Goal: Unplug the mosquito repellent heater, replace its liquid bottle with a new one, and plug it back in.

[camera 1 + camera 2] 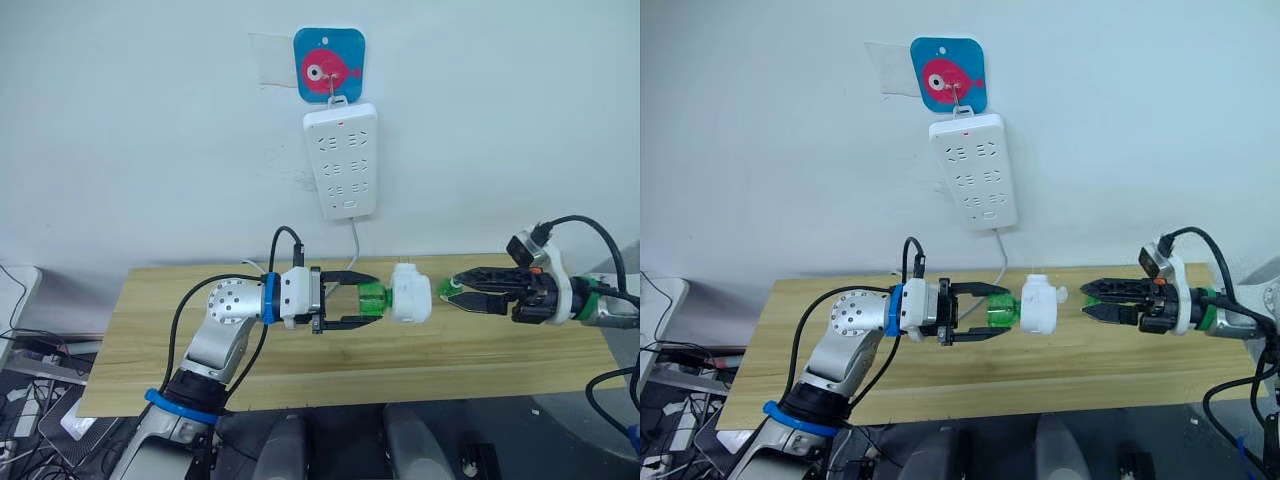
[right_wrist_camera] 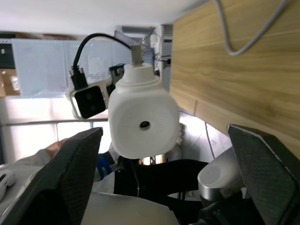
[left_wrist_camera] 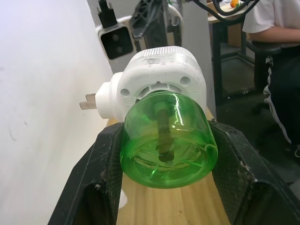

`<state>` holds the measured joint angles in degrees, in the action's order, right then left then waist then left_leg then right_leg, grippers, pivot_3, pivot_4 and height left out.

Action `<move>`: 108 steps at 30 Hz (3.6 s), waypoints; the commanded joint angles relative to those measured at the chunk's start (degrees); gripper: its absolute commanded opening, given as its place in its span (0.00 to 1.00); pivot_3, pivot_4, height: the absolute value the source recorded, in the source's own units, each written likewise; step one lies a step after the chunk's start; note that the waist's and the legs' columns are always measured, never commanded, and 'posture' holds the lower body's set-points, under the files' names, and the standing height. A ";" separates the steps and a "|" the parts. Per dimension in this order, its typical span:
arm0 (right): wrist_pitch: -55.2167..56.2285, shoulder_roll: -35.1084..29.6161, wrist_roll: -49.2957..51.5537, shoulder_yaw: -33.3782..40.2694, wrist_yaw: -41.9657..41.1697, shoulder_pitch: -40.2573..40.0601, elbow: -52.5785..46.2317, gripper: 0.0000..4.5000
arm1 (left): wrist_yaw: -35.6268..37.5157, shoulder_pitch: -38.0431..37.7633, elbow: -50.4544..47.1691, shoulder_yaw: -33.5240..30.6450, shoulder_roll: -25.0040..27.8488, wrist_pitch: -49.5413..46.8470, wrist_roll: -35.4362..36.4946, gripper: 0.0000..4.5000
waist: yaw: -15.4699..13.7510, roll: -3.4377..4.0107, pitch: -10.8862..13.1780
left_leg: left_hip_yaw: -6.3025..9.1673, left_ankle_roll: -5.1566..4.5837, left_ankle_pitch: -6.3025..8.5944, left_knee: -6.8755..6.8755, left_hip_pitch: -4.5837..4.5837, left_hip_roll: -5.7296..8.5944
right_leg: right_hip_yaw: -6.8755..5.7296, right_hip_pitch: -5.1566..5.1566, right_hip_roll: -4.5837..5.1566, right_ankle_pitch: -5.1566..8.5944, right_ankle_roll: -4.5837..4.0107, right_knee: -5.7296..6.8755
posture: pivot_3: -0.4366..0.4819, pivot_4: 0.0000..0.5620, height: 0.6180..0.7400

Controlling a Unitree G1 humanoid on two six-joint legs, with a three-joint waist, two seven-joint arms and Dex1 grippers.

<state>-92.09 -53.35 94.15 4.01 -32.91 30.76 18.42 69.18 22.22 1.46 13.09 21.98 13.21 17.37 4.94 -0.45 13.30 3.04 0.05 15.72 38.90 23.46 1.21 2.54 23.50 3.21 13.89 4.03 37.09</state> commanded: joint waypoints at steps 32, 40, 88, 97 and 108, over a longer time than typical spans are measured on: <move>10.58 2.49 18.45 -4.61 14.20 -3.25 -13.85 0.65 | -0.56 -0.71 -5.33 1.20 -0.13 -6.65 3.61 0.50 | -0.17 -0.02 0.02 | 0.05 0.00 0.00 0.03 0.03 0.03 | -0.01 0.00 0.04 0.00 0.01 -0.01 | 0.34 0.42 1.00; 14.11 2.59 -2.35 -3.53 0.49 -0.34 -24.84 0.65 | -1.11 -0.16 -16.06 -0.68 4.65 -38.06 23.23 0.50 | 0.12 -0.04 0.22 | 0.08 0.00 0.00 0.03 0.03 0.03 | -0.04 0.01 0.02 0.00 0.02 0.01 | 0.33 0.43 1.00; 80.73 7.44 -69.37 -11.48 -37.59 -9.47 -37.69 0.65 | -3.20 3.79 -13.95 -6.91 6.56 -65.29 32.81 0.50 | -0.16 -0.19 0.35 | 0.16 0.06 -0.03 0.02 -0.01 0.04 | -0.09 0.05 0.06 0.01 0.01 0.01 | 0.32 0.41 1.00; 78.31 7.87 -68.52 -12.82 -38.17 -8.29 -39.81 0.65 | -2.13 3.32 -14.49 -5.61 5.89 -62.35 30.02 0.50 | -0.16 -0.19 0.35 | 0.16 0.08 -0.04 0.02 -0.03 0.04 | -0.08 0.05 0.08 0.00 -0.01 0.03 | 0.32 0.40 1.00; 34.63 7.97 -39.24 -7.91 -29.36 -3.34 -41.84 0.65 | 2.27 2.01 -16.71 -3.59 7.06 -56.97 26.36 0.50 | -0.16 -0.19 0.35 | 0.17 0.08 -0.04 0.01 -0.03 0.05 | -0.07 0.04 0.14 -0.01 -0.04 0.03 | 0.31 0.41 1.00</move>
<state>-52.18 -46.51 48.64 -4.38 -63.84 25.74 -21.59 69.93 23.90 -11.17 7.56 30.23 -45.74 42.74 4.79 -0.65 13.65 3.20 0.12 15.69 38.91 23.43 1.26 2.47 23.54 3.35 13.87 3.99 37.11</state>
